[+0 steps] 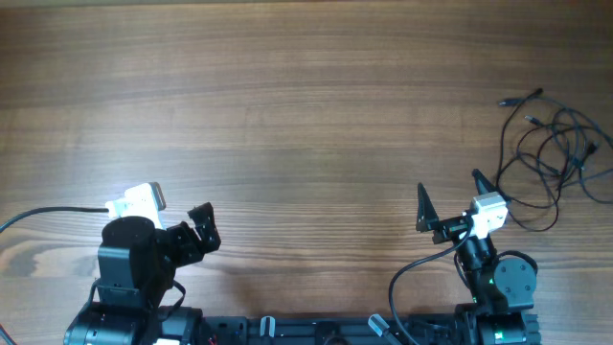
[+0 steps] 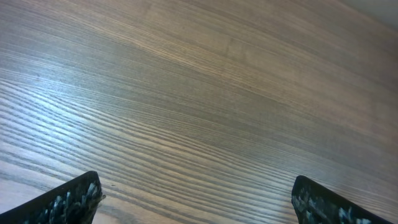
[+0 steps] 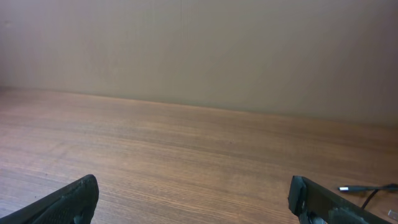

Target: Untangle cables

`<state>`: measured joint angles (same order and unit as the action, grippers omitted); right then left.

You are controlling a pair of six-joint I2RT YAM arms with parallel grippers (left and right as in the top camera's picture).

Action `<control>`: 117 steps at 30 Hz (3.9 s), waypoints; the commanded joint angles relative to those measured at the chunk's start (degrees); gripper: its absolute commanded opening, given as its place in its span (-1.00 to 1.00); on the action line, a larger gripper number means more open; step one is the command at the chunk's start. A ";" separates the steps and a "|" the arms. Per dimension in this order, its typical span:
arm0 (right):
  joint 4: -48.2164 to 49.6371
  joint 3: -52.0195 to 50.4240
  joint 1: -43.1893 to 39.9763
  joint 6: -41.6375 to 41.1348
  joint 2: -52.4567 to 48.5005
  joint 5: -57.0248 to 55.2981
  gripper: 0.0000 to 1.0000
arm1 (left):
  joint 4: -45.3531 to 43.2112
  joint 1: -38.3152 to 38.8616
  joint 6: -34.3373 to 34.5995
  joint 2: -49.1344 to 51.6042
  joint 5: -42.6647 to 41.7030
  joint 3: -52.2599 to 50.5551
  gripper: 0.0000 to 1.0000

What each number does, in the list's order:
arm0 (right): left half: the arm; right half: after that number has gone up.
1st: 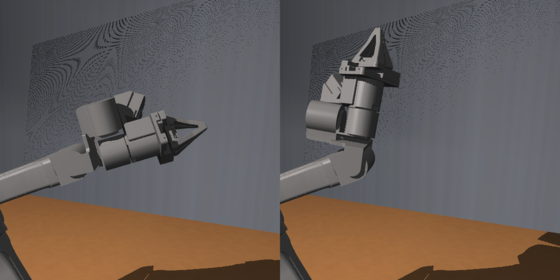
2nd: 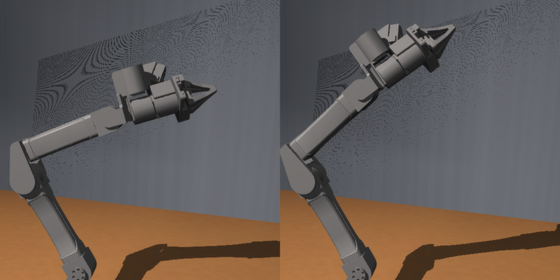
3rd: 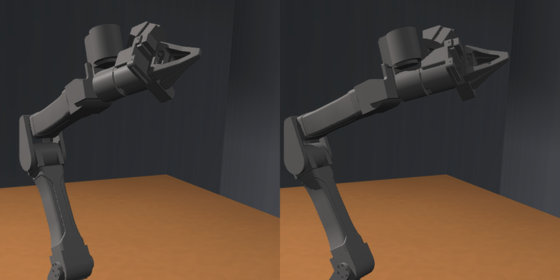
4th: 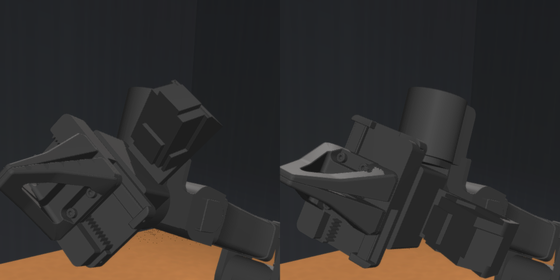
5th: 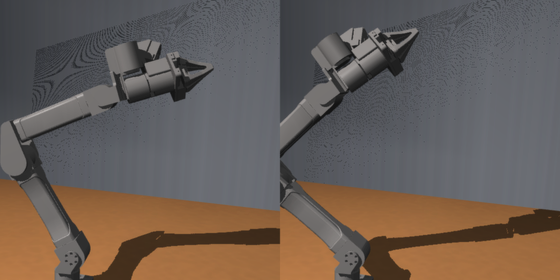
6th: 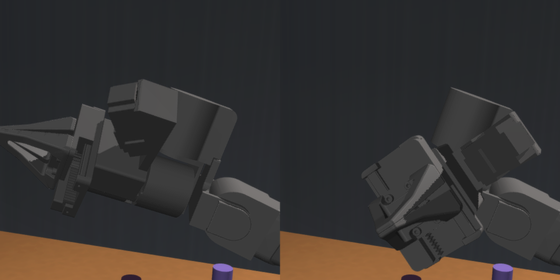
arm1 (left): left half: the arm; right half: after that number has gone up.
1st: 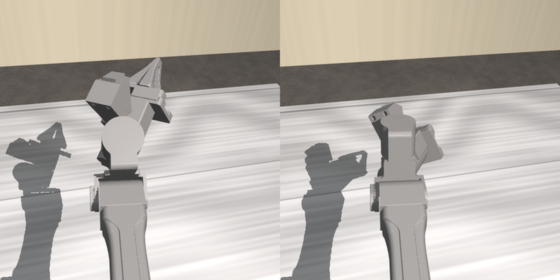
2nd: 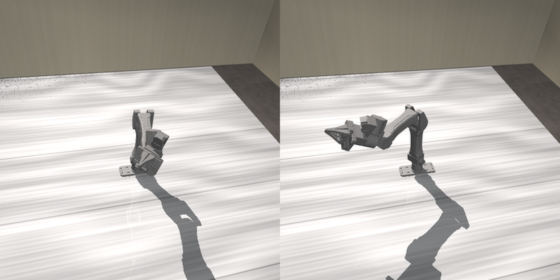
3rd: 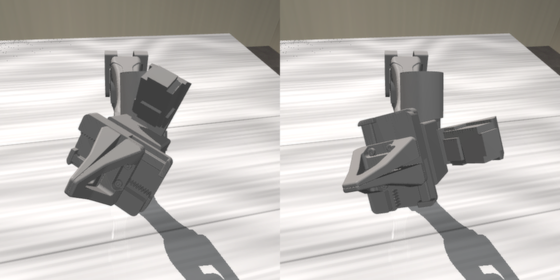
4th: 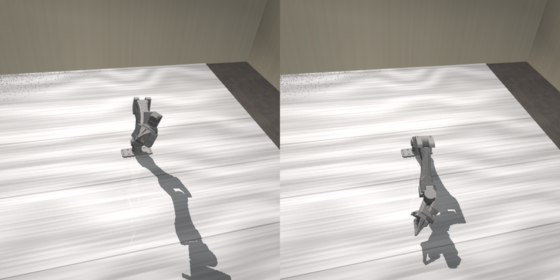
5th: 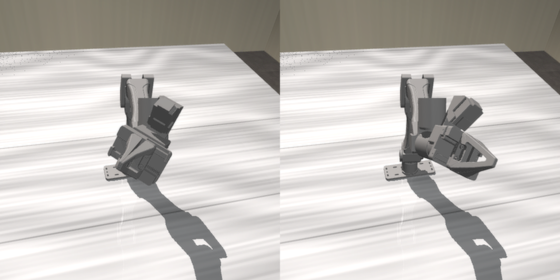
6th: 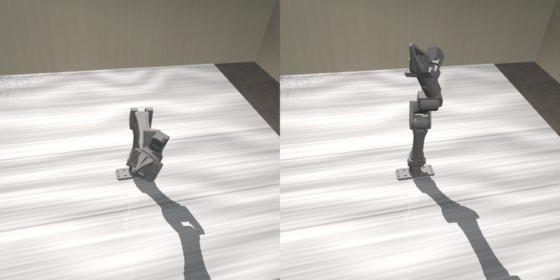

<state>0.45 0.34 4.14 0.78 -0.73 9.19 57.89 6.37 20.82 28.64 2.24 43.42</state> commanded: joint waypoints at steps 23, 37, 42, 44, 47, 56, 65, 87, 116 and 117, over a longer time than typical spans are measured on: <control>0.33 -0.04 -0.24 0.35 0.52 1.16 1.00 | -0.15 0.28 -0.70 -0.35 -0.26 -0.26 1.00; 0.33 -0.04 -0.24 0.37 0.52 1.16 1.00 | -0.15 0.28 -0.70 -0.35 -0.26 -0.26 0.99; 0.33 -0.04 -0.24 0.37 0.52 1.16 1.00 | -0.15 0.28 -0.70 -0.35 -0.26 -0.26 1.00; 0.31 -0.04 -0.24 0.35 0.52 1.16 1.00 | -0.15 0.28 -0.70 -0.35 -0.26 -0.26 1.00; 0.33 -0.04 -0.24 0.35 0.52 1.16 0.99 | -0.15 0.28 -0.70 -0.35 -0.28 -0.26 1.00; 0.31 -0.04 -0.24 0.37 0.52 1.16 0.99 | -0.11 0.26 -0.70 -0.46 -0.26 -0.26 1.00; 0.33 -0.04 -0.24 0.35 0.52 1.16 1.00 | -5.38 -7.91 -0.92 -7.78 -1.36 -4.09 1.00; 0.31 -0.04 -0.24 0.37 0.52 1.16 1.00 | -70.36 -10.62 -4.00 -28.46 -5.27 -41.44 1.00; 0.33 -0.04 -0.24 0.35 0.52 1.16 1.00 | -53.99 -8.46 -11.02 -28.37 -9.05 -43.10 1.00; 0.33 -0.04 -0.24 0.35 0.52 1.16 1.00 | -53.99 -8.46 -11.02 -28.37 -9.05 -43.10 1.00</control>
<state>0.45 0.34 4.14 0.75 -0.73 9.41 3.62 -2.35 11.16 0.78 -5.72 0.54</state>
